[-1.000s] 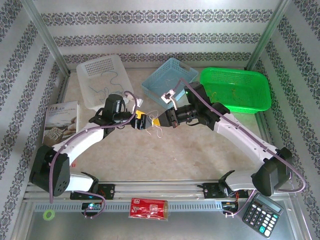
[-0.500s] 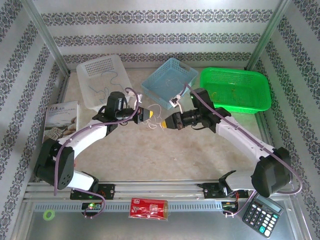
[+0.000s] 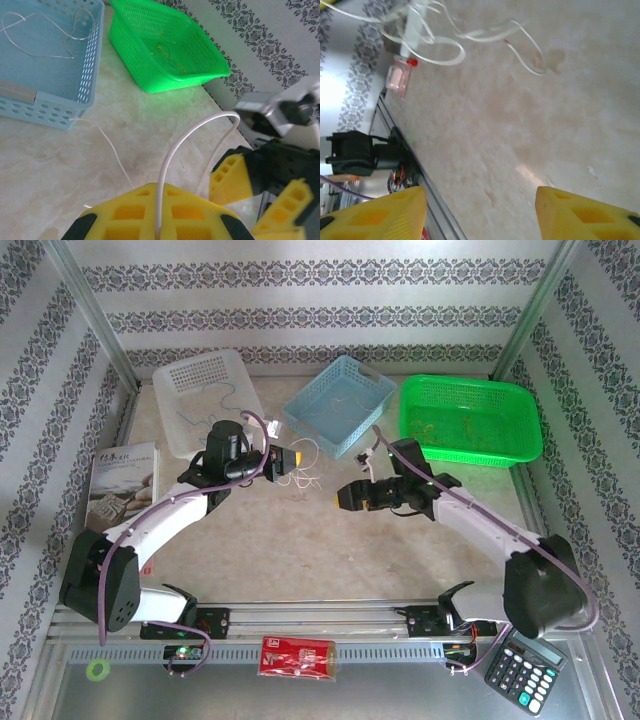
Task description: Untangle the cables
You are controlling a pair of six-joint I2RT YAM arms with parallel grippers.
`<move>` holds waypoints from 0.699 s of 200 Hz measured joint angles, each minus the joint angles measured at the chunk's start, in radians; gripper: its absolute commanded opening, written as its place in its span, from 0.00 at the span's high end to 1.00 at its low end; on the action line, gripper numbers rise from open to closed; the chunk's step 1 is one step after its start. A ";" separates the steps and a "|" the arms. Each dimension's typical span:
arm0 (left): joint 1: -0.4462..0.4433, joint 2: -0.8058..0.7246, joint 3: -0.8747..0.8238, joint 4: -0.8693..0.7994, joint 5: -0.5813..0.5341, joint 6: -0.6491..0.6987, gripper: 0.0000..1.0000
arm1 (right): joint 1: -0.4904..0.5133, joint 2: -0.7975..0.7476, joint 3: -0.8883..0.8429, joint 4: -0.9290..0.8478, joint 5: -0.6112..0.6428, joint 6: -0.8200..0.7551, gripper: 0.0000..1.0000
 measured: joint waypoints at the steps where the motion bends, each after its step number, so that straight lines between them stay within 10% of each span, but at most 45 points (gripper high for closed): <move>1: 0.000 0.000 0.000 0.000 0.000 0.000 1.00 | 0.000 -0.005 0.001 0.003 0.001 0.003 0.40; 140: 0.000 -0.004 0.006 0.005 0.010 -0.036 1.00 | 0.095 0.092 0.156 0.289 0.185 0.153 0.31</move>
